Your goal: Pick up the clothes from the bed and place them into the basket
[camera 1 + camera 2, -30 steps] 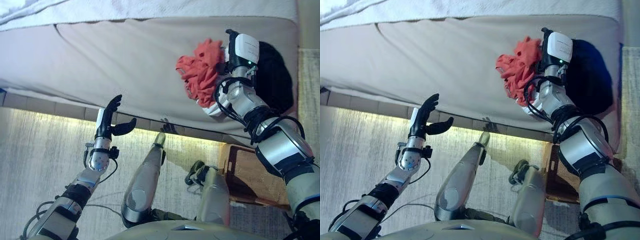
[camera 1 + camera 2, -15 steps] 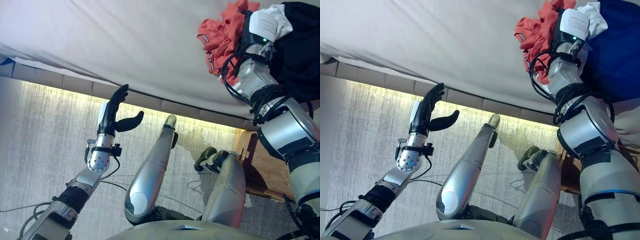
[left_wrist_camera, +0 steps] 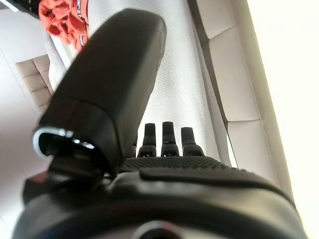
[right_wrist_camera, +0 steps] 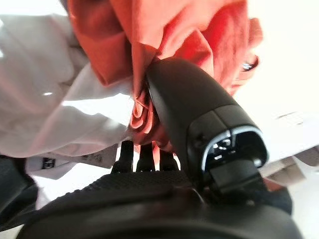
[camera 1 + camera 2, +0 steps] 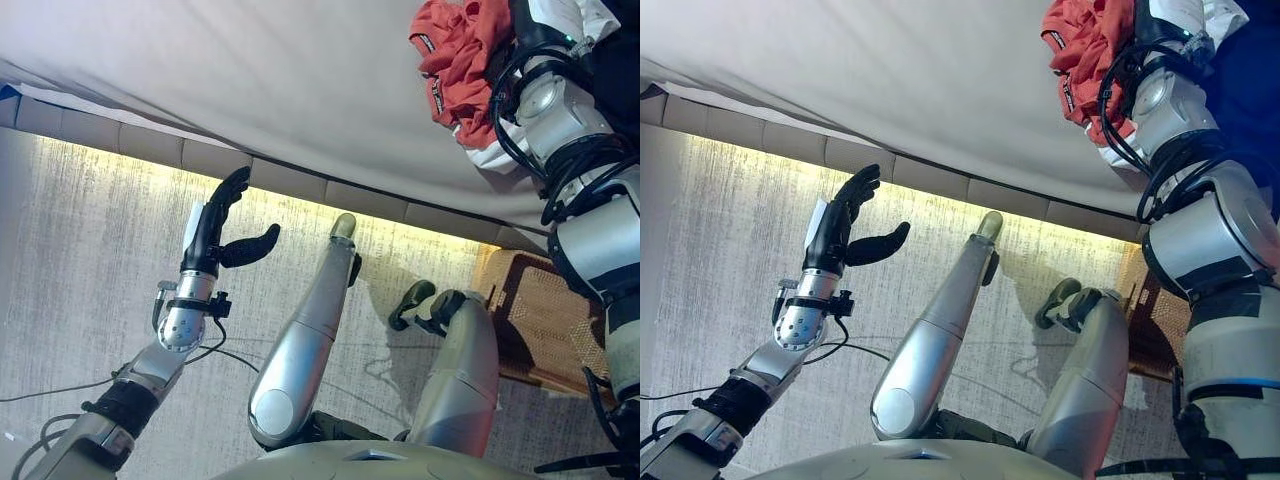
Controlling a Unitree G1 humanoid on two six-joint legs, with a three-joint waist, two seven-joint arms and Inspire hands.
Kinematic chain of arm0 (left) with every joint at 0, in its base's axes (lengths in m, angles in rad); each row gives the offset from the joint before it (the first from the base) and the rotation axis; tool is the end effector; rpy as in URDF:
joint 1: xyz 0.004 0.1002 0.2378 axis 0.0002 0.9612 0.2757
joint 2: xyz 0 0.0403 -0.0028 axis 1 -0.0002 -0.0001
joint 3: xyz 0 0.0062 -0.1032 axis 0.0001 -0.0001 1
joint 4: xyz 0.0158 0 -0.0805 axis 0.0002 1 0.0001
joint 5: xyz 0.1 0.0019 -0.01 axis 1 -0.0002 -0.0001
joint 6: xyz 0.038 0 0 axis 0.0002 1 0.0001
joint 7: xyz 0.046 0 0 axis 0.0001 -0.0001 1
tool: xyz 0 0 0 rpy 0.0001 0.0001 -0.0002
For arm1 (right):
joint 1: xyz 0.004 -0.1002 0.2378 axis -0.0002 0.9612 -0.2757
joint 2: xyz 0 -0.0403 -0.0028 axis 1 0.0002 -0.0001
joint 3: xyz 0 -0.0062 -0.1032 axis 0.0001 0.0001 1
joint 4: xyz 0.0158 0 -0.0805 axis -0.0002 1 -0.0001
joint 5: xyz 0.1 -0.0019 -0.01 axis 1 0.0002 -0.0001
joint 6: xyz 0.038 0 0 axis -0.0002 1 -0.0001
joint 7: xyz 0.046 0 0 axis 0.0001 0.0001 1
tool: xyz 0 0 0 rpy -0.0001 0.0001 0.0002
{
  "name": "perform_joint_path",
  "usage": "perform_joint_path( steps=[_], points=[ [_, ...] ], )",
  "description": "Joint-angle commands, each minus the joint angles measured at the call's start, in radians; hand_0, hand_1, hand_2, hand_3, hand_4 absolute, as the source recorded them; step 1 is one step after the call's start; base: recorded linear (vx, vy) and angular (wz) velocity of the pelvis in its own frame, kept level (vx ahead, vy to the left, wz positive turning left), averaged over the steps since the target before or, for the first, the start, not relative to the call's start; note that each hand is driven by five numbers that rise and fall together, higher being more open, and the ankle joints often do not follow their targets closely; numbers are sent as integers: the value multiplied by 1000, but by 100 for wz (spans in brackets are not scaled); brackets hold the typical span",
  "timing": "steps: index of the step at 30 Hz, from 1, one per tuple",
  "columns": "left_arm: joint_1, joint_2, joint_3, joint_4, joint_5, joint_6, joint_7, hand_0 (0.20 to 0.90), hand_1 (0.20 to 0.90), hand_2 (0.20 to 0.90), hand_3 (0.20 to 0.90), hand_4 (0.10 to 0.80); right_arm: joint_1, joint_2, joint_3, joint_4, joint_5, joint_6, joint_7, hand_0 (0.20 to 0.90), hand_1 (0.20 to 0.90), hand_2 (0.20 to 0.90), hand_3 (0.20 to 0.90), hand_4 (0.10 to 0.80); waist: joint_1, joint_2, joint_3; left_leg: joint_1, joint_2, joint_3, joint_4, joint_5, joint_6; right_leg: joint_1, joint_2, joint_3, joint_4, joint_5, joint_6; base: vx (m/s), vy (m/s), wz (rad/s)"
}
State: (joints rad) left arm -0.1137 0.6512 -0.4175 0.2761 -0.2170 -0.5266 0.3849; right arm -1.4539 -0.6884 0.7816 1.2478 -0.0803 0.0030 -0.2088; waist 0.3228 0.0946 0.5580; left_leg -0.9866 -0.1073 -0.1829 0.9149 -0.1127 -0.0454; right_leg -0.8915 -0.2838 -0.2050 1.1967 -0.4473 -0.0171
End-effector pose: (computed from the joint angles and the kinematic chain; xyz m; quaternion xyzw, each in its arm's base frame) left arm 0.2071 0.2165 0.0416 0.1812 -0.1360 -0.0048 0.9740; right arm 0.3675 -0.2400 0.2830 -0.5551 -0.0833 -0.1856 0.8065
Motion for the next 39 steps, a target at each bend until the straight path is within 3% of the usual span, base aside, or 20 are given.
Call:
perform_joint_path(
  steps=[1,6,14,26,32,34,39],
  points=[
    [32,35,77,-141,0,-82,5,900,900,900,900,800,-8,-14,19,-159,39,-169,-32,300,300,300,200,100,20,20,-38,94,-31,89,119,-167,95,76,70,-48,-55,57,-49,46,-34,1],
    [34,30,44,-89,1,-77,-8,900,900,900,900,800,-24,-10,3,-139,-33,-204,-90,300,300,300,200,100,22,17,-38,174,-36,81,108,-175,89,163,61,-49,-83,58,-47,60,-11,-2],
    [83,19,50,-25,-15,-32,-56,900,900,900,900,800,0,-70,-27,-147,0,-239,-47,300,300,300,200,100,32,-22,-86,340,-28,53,-33,-155,78,352,53,-82,-207,67,-43,91,-20,7],
    [83,-21,59,51,15,4,-93,900,900,900,900,800,76,-136,-82,-152,64,-219,-10,300,300,300,200,100,24,-76,-187,570,20,42,-249,-133,71,629,67,-140,-465,113,-39,79,-13,2],
    [62,-64,34,118,22,75,-80,900,900,900,900,800,121,-166,-130,-182,188,-215,-9,300,300,300,200,100,-26,-124,-275,764,66,81,-449,-106,58,815,108,-129,-726,182,-3,100,13,-20],
    [61,-82,32,143,10,94,-78,900,900,900,900,800,137,-192,-157,-199,234,-220,-7,300,300,300,200,100,-56,-136,-318,830,83,115,-539,-64,53,870,123,-130,-836,231,7,60,53,-30],
    [39,-109,9,208,22,108,-53,900,900,900,900,800,157,-252,-204,-216,287,-260,-15,300,300,300,200,100,-128,-151,-389,939,112,178,-677,-28,43,932,150,-79,-980,293,38,55,34,-31]
  ],
)
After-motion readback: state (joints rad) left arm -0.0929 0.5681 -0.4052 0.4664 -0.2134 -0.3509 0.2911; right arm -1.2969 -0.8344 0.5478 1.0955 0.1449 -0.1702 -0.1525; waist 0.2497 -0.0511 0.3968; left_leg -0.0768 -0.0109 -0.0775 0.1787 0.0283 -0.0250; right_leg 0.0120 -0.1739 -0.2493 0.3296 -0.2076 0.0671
